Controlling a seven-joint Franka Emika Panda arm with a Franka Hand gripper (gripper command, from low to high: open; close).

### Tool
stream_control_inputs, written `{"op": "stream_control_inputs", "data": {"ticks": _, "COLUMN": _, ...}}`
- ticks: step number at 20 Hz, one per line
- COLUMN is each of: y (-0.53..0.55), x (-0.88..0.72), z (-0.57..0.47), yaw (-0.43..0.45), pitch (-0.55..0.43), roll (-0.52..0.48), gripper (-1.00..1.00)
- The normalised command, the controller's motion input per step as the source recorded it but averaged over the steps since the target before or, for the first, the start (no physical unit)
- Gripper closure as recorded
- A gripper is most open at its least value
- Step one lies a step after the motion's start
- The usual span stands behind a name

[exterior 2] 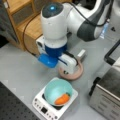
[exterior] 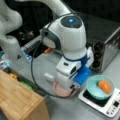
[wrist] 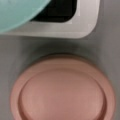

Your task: Pick up the pan. Place the pan on the table. Pick up the bowl. Place the bowl on the stove.

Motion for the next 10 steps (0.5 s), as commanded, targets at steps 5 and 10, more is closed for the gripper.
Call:
{"op": "stream_control_inputs", "data": {"ticks": 5, "y": -0.04, "x": -0.54, "z": -0.14, "yaw": 0.069, "pitch": -0.143, "roll": -0.127, "gripper": -1.0}}
{"op": "stream_control_inputs", "data": {"ticks": 10, "y": -0.02, "x": -0.6, "z": -0.16, "yaw": 0.109, "pitch": -0.178, "roll": -0.141, "gripper": -1.0}}
